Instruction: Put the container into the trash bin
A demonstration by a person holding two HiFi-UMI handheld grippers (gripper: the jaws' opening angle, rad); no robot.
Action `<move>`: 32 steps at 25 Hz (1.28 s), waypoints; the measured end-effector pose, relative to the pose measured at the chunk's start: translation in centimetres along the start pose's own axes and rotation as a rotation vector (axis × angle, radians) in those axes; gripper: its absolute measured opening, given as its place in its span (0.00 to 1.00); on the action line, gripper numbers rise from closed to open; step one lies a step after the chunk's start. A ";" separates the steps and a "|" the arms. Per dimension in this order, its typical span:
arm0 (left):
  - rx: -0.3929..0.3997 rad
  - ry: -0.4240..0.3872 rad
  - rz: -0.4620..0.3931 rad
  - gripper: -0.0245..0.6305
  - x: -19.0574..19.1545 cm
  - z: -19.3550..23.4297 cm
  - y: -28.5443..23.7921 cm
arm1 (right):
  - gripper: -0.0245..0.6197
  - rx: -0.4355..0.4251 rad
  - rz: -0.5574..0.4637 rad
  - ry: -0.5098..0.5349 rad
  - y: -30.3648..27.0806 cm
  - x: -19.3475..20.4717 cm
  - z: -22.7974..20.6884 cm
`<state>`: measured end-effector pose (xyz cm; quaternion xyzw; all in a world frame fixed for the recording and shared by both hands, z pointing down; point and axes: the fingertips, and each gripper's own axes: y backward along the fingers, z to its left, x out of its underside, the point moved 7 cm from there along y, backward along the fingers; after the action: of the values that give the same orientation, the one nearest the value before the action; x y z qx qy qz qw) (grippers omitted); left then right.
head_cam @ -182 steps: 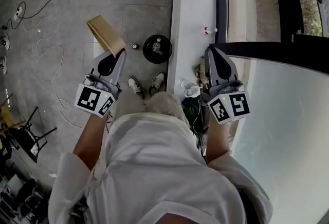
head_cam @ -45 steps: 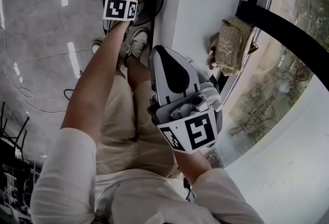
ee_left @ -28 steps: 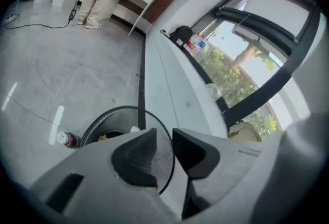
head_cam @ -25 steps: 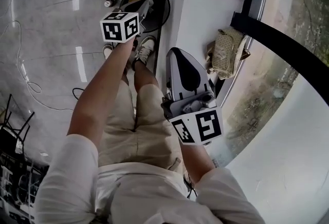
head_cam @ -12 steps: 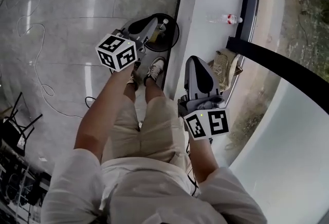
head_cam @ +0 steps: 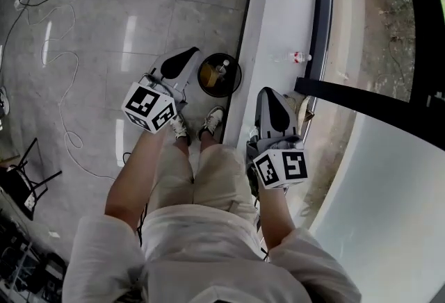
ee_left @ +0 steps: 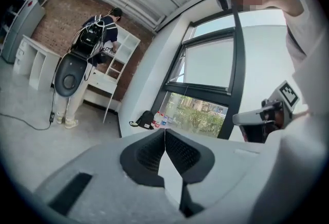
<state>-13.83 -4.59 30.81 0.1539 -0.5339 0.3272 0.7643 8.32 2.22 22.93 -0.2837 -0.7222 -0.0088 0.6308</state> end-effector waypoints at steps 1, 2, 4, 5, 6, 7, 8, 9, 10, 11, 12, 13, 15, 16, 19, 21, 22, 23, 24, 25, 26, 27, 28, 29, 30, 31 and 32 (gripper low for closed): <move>-0.004 -0.028 -0.006 0.06 -1.1 -0.4 0.7 | 0.04 -0.001 -0.010 0.009 0.3 -0.9 0.4; -0.008 -0.054 -0.009 0.06 -2.3 -0.9 1.5 | 0.04 -0.002 -0.019 0.017 0.7 -1.9 0.9; -0.025 -0.095 -0.019 0.06 -4.5 -1.6 3.1 | 0.04 -0.009 -0.042 0.030 1.5 -3.9 1.8; -0.039 -0.112 -0.025 0.06 -5.6 -1.8 3.9 | 0.04 -0.016 -0.057 0.032 1.7 -4.9 2.1; -0.054 -0.128 -0.033 0.06 -6.6 -2.1 4.5 | 0.04 -0.023 -0.075 0.033 2.0 -5.9 2.4; -0.068 -0.142 -0.039 0.06 -7.6 -2.4 5.1 | 0.04 -0.030 -0.096 0.033 2.2 -7.0 2.6; -0.081 -0.157 -0.045 0.06 -8.5 -2.7 5.7 | 0.04 -0.037 -0.118 0.033 2.5 -8.1 2.8; -0.090 -0.173 -0.050 0.06 -9.4 -3.1 6.3 | 0.04 -0.044 -0.139 0.035 2.8 -9.1 3.1; -0.095 -0.191 -0.055 0.06 -10.3 -3.5 6.9 | 0.04 -0.050 -0.157 0.040 3.1 -10.0 3.3; -0.098 -0.210 -0.061 0.06 -11.2 -3.9 7.3 | 0.04 -0.056 -0.171 0.049 3.4 -10.9 3.6; -0.100 -0.228 -0.068 0.06 -12.3 -4.1 7.7 | 0.04 -0.062 -0.183 0.059 3.6 -11.7 3.8; -0.103 -0.243 -0.077 0.06 -13.4 -4.3 8.1 | 0.04 -0.065 -0.193 0.069 3.9 -12.4 4.1; -0.112 -0.264 -0.098 0.06 -15.3 -4.6 8.6 | 0.04 -0.062 -0.213 0.082 4.4 -13.7 4.3; -0.117 -0.274 -0.112 0.06 -16.2 -4.7 8.8 | 0.04 -0.059 -0.225 0.085 4.7 -14.1 4.3; -0.126 -0.299 -0.153 0.06 -18.6 -5.1 9.3 | 0.04 -0.071 -0.255 0.054 5.5 -15.2 4.3; -0.127 -0.308 -0.171 0.06 -19.8 -5.6 9.7 | 0.04 -0.103 -0.266 0.031 6.1 -15.8 4.7; -0.128 -0.317 -0.179 0.06 -20.4 -5.8 9.9 | 0.04 -0.114 -0.275 0.029 6.3 -16.3 4.8; -0.130 -0.329 -0.188 0.06 -21.1 -6.1 10.1 | 0.04 -0.119 -0.287 0.028 6.5 -16.8 4.8; -0.131 -0.342 -0.196 0.06 -21.8 -6.4 10.2 | 0.04 -0.121 -0.299 0.024 6.7 -17.4 4.6; -0.131 -0.355 -0.205 0.06 -22.5 -6.7 10.5 | 0.04 -0.120 -0.312 0.019 6.9 -18.0 4.4; -0.130 -0.367 -0.212 0.06 -23.1 -7.0 10.8 | 0.04 -0.119 -0.324 0.016 7.1 -18.5 4.2; -0.131 -0.377 -0.219 0.06 -23.8 -7.3 11.2 | 0.04 -0.119 -0.336 0.019 7.3 -19.1 4.0; -0.133 -0.385 -0.227 0.06 -24.5 -7.5 11.5 | 0.04 -0.122 -0.348 0.028 7.5 -19.7 3.9; -0.136 -0.392 -0.235 0.06 -25.1 -7.7 11.9 | 0.04 -0.126 -0.358 0.039 7.7 -20.4 3.8; -0.140 -0.399 -0.245 0.06 -25.7 -7.9 12.3 | 0.04 -0.126 -0.369 0.046 7.9 -20.9 3.5; -0.144 -0.407 -0.256 0.06 -26.2 -8.2 12.7 | 0.04 -0.122 -0.381 0.048 8.1 -21.4 3.1; -0.149 -0.414 -0.268 0.06 -26.7 -8.5 13.0 | 0.04 -0.115 -0.392 0.049 8.4 -21.8 2.7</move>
<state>-22.15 1.00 1.56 0.2303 -0.6764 0.1444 0.6845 10.36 1.51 -0.50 -0.1732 -0.7464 -0.1795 0.6170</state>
